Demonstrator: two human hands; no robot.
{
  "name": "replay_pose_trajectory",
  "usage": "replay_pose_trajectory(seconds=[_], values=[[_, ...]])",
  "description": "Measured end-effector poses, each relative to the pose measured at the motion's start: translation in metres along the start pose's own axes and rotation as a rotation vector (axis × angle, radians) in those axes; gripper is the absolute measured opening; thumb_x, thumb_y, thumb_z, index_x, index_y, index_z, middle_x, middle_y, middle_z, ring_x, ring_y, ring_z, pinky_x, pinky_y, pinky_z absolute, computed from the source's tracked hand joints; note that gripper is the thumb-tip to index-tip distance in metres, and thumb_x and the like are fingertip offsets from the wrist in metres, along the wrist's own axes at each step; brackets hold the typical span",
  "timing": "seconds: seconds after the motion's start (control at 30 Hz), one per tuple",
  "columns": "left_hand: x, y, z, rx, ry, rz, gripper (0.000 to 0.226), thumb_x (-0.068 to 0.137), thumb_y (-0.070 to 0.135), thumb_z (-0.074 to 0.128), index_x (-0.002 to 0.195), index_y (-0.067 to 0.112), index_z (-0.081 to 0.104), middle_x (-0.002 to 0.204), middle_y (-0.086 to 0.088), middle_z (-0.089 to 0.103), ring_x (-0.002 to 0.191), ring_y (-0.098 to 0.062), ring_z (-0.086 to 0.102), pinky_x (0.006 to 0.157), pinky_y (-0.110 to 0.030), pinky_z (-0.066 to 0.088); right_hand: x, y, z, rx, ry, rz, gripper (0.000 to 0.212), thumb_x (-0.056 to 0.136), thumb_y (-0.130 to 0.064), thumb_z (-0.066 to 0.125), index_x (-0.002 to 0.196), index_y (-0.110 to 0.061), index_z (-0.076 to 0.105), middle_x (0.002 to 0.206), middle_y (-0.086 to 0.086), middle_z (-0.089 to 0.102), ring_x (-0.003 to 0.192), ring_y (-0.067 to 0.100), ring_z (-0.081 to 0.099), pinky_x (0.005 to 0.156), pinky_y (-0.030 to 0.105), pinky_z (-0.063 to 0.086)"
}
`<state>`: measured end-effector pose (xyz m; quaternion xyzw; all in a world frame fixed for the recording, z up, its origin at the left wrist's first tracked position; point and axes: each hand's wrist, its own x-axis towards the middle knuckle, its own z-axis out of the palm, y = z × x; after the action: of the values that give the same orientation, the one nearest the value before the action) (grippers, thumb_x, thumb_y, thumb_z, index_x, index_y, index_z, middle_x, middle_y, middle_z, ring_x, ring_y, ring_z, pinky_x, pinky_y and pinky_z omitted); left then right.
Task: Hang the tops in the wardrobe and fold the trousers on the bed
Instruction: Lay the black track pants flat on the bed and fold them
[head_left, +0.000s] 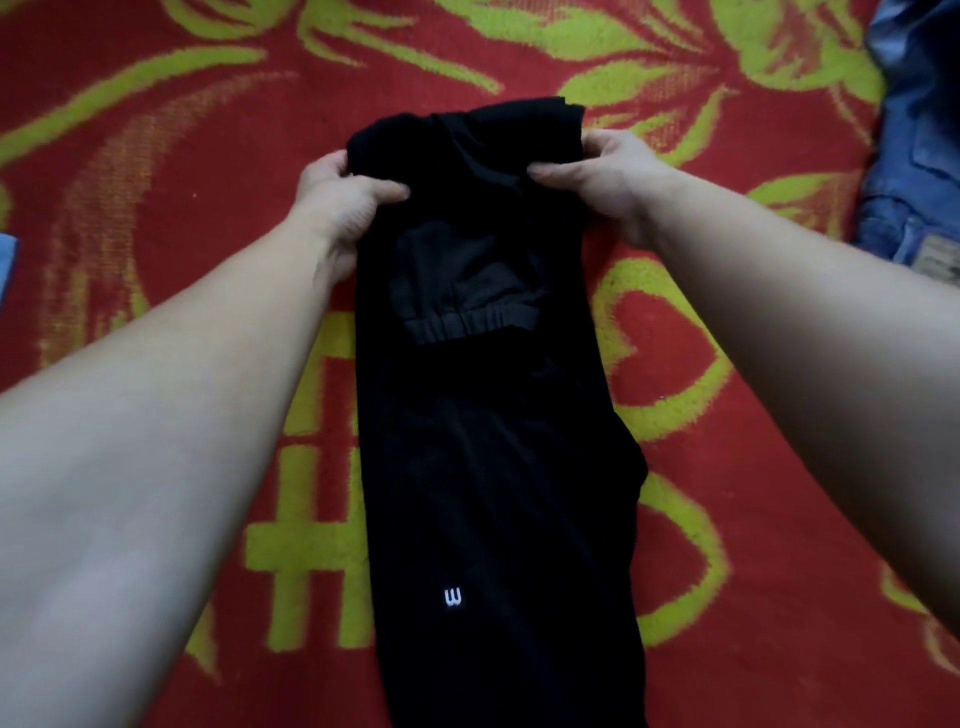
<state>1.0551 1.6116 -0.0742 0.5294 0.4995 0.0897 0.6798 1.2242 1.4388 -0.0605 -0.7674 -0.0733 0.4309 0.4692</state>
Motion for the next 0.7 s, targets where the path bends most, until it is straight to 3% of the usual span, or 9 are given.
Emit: replay_pose_trajectory(seconds=[0.13,0.2,0.3,0.37,0.47,0.53,0.6,0.7], values=[[-0.039,0.02,-0.006,0.0,0.011,0.103,0.045,0.069,-0.008,0.072,0.106,0.015,0.057,0.095,-0.002,0.07,0.082,-0.016,0.071,0.059,-0.023,0.054,-0.036,-0.018,-0.007,-0.001,0.003,-0.146,0.042,0.076,-0.005,0.08,0.116,-0.007,0.067,0.109,0.004,0.074,0.098,0.013,0.072,0.085,0.024,0.056],[-0.065,0.028,-0.016,0.027,0.012,0.172,0.052,0.065,-0.005,0.074,0.108,0.015,0.054,0.098,-0.002,0.069,0.087,-0.012,0.069,0.068,-0.024,0.056,-0.066,-0.026,-0.012,-0.027,-0.034,-0.205,0.045,0.071,-0.006,0.078,0.115,-0.01,0.068,0.11,0.004,0.074,0.098,0.013,0.072,0.086,0.026,0.057],[-0.117,0.026,-0.029,0.252,0.041,0.315,0.044,0.061,0.002,0.071,0.102,0.018,0.063,0.092,0.004,0.068,0.08,0.0,0.064,0.071,-0.024,0.054,-0.12,-0.024,-0.012,-0.262,-0.021,-0.334,0.023,0.067,-0.015,0.069,0.088,-0.026,0.07,0.086,-0.01,0.069,0.079,0.002,0.066,0.073,0.024,0.053],[-0.155,0.005,-0.038,0.412,0.048,0.411,0.037,0.06,0.01,0.07,0.095,0.021,0.068,0.088,0.004,0.069,0.08,-0.004,0.063,0.076,-0.028,0.053,-0.155,-0.006,-0.011,-0.519,0.067,-0.452,0.018,0.065,-0.024,0.063,0.083,-0.028,0.067,0.084,-0.008,0.064,0.079,0.006,0.06,0.075,0.027,0.049],[-0.212,-0.045,-0.05,0.717,0.074,0.521,0.033,0.063,0.014,0.068,0.095,0.021,0.07,0.097,0.001,0.071,0.092,-0.018,0.066,0.083,-0.036,0.052,-0.2,0.046,-0.015,-0.75,0.143,-0.661,0.028,0.067,-0.017,0.061,0.094,-0.018,0.071,0.101,0.007,0.064,0.096,0.025,0.061,0.082,0.035,0.049],[-0.245,-0.085,-0.056,0.903,0.07,0.623,0.036,0.063,0.01,0.064,0.098,0.018,0.069,0.106,-0.001,0.07,0.101,-0.024,0.063,0.084,-0.04,0.049,-0.225,0.088,-0.017,-0.877,0.15,-0.772,0.025,0.07,-0.013,0.062,0.093,-0.016,0.072,0.105,0.01,0.063,0.098,0.032,0.06,0.079,0.043,0.049],[-0.269,-0.128,-0.06,1.02,0.025,0.667,0.041,0.06,0.007,0.064,0.1,0.015,0.068,0.113,-0.003,0.067,0.11,-0.027,0.059,0.085,-0.041,0.046,-0.242,0.132,-0.016,-1.016,0.089,-0.814,0.024,0.07,-0.011,0.067,0.092,-0.016,0.072,0.106,0.011,0.063,0.098,0.034,0.06,0.075,0.044,0.048],[-0.288,-0.185,-0.064,1.187,-0.16,0.554,0.047,0.064,0.004,0.069,0.111,0.013,0.066,0.127,-0.006,0.061,0.126,-0.028,0.051,0.09,-0.045,0.048,-0.259,0.19,-0.012,-1.233,-0.127,-0.71,0.036,0.066,-0.006,0.074,0.101,-0.018,0.072,0.113,0.015,0.063,0.108,0.038,0.061,0.082,0.045,0.05]])
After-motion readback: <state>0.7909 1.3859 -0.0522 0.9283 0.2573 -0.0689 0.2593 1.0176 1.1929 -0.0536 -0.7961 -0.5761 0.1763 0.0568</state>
